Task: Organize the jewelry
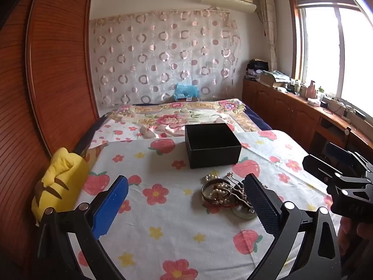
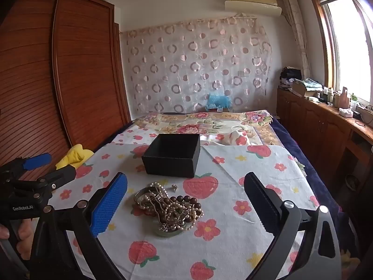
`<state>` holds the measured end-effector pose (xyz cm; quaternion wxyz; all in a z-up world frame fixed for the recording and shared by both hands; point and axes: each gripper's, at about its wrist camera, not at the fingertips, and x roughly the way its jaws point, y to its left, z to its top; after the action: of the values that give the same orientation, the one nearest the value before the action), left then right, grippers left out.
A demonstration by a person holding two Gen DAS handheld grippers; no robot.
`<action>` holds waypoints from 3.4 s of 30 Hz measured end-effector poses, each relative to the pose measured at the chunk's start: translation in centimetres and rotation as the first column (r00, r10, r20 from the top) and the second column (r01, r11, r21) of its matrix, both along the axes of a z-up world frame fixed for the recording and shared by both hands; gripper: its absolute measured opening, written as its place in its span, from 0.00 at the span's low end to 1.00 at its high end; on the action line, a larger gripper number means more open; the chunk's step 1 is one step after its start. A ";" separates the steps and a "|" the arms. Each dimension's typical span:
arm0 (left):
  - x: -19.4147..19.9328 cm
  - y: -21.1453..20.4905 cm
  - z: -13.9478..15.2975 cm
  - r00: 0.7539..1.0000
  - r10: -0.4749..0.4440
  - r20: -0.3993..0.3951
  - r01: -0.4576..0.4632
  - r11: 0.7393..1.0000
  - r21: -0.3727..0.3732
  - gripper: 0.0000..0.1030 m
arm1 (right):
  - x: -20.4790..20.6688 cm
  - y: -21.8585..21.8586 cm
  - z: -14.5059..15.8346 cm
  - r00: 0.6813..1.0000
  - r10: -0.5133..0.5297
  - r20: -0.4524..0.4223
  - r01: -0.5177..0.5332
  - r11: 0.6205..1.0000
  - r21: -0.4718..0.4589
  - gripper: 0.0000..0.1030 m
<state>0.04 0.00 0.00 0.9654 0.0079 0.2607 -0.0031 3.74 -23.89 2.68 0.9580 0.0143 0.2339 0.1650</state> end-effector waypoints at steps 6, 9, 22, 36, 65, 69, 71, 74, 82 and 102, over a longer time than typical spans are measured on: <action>0.1 -0.2 0.2 1.000 0.004 0.008 -0.004 1.000 0.006 0.93 | 0.1 0.2 0.0 1.000 0.001 0.007 -0.001 1.000 -0.007 0.98; 0.1 -0.1 0.3 1.000 0.003 0.010 -0.003 1.000 0.007 0.93 | 0.0 0.1 0.1 1.000 0.002 0.014 -0.002 1.000 0.000 0.98; 0.0 -0.3 0.6 1.000 0.001 0.022 -0.001 1.000 0.011 0.93 | -0.2 0.1 0.2 1.000 0.004 0.015 -0.004 1.000 0.000 0.98; -0.3 -0.6 1.2 1.000 -0.002 0.030 0.002 1.000 0.009 0.93 | -0.3 0.5 0.7 1.000 -0.001 0.021 0.001 1.000 -0.003 0.98; -0.5 -0.7 1.6 0.999 -0.003 0.037 0.003 1.000 0.006 0.93 | -0.5 0.5 0.8 1.000 0.000 0.023 0.000 1.000 -0.003 0.98; -0.5 -0.7 1.5 0.999 -0.002 0.037 0.002 1.000 0.006 0.93 | -0.5 0.5 0.9 1.000 0.000 0.023 0.000 1.000 -0.003 0.98; -0.5 -0.7 1.5 0.999 -0.002 0.038 0.001 1.000 0.006 0.93 | -0.5 0.5 0.9 1.000 -0.001 0.023 0.002 1.000 -0.003 0.98; -0.5 -0.7 1.6 0.999 -0.002 0.038 0.002 1.000 0.005 0.93 | -0.5 0.4 0.8 1.000 0.000 0.024 0.001 1.000 -0.004 0.98; -0.3 -0.7 2.6 0.999 -0.005 0.038 0.005 1.000 0.003 0.93 | -0.5 0.5 0.9 1.000 0.001 0.025 -0.001 1.000 -0.004 0.98; 1.1 -1.3 0.6 0.999 0.000 -0.048 0.000 1.000 0.000 0.93 | 0.7 0.7 -1.1 0.999 0.030 -0.027 -0.030 0.999 -0.018 0.98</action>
<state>1.16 -1.27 0.58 0.9589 0.0076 0.2836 -0.0031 4.43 -23.18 1.54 0.9523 0.0041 0.2485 0.1770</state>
